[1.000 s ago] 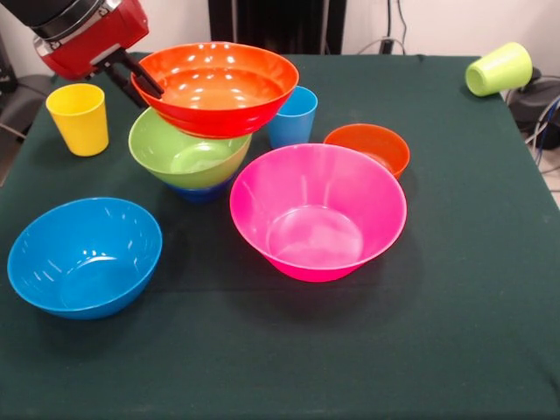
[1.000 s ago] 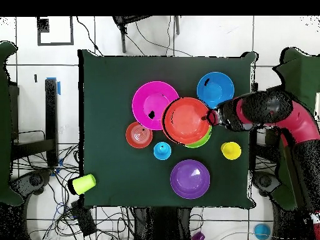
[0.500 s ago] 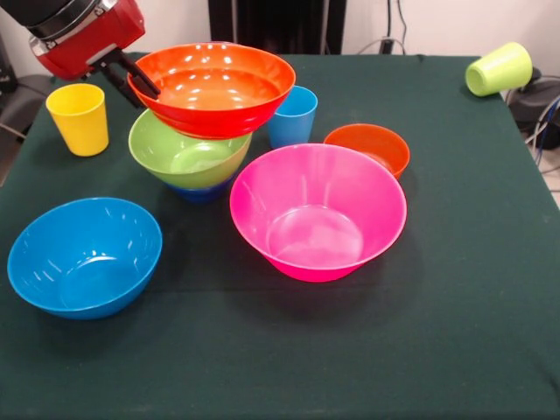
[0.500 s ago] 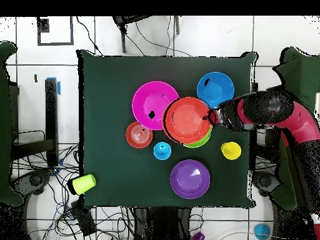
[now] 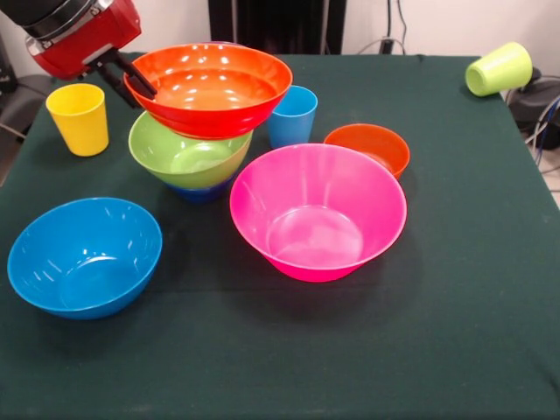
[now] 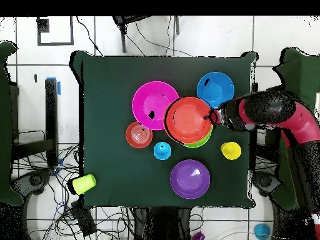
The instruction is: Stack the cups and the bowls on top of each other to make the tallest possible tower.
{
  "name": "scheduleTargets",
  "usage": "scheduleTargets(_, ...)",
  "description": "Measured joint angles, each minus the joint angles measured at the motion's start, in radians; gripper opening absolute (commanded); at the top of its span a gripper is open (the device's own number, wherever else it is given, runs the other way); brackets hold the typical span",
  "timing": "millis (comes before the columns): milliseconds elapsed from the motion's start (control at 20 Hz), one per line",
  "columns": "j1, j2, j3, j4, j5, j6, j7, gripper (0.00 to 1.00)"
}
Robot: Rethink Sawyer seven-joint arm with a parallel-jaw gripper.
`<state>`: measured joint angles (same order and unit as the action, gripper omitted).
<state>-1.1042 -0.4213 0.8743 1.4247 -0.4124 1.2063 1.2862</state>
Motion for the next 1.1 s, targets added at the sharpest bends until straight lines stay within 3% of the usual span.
scheduleTargets(1100, -0.007, 0.04, 0.0, -0.029, 0.0, 0.0, 0.0, 0.0)
